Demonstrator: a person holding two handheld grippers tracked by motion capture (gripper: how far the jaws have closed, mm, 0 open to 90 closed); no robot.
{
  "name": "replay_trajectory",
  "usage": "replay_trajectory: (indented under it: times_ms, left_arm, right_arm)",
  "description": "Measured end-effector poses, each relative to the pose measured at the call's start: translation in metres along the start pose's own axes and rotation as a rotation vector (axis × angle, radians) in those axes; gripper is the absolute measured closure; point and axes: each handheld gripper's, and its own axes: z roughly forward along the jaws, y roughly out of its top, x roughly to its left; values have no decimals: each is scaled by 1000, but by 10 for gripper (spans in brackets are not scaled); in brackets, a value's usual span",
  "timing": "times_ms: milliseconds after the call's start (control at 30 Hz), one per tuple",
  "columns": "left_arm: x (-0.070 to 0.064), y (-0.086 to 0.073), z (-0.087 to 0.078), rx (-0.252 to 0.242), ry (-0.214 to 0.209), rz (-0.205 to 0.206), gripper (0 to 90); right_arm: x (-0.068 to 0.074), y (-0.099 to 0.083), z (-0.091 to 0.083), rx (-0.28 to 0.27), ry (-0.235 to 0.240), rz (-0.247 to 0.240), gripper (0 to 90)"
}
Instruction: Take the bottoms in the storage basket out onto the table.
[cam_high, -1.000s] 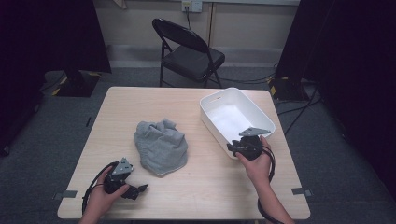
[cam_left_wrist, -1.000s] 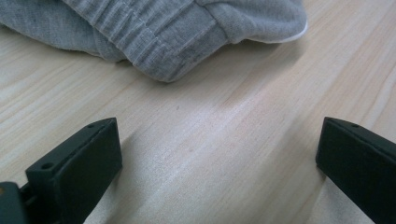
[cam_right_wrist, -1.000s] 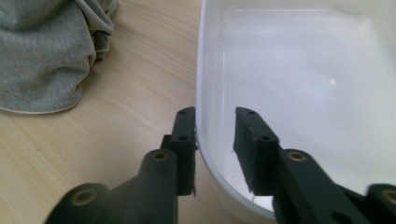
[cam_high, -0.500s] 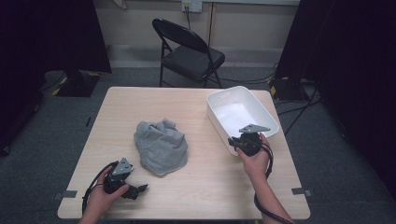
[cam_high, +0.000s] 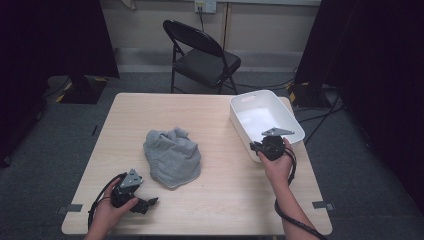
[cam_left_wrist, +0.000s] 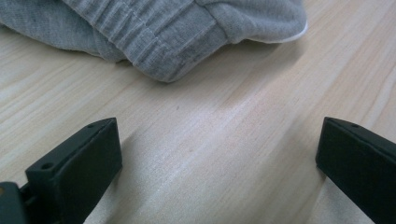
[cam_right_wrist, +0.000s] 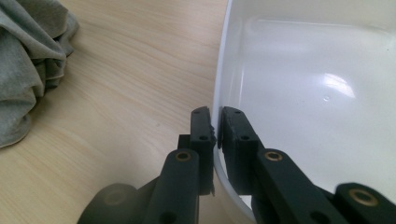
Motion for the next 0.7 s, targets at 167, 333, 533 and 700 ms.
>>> replay_trajectory:
  times_ms: [167, 333, 533, 700]
  left_arm:
    - [0, 0, 0, 0, 0, 0, 0]
    - [0, 0, 0, 0, -1, -2, 0]
    - [0, 0, 0, 0, -1, -2, 0]
    - [0, 0, 0, 0, -2, -1, 0]
  right_arm:
    - [-9, 3, 2, 1, -10, 6, 835]
    - [-16, 6, 6, 4, -22, 7, 836]
    - [-22, 9, 8, 5, -27, 8, 836]
    - [-28, 10, 9, 4, -22, 5, 837]
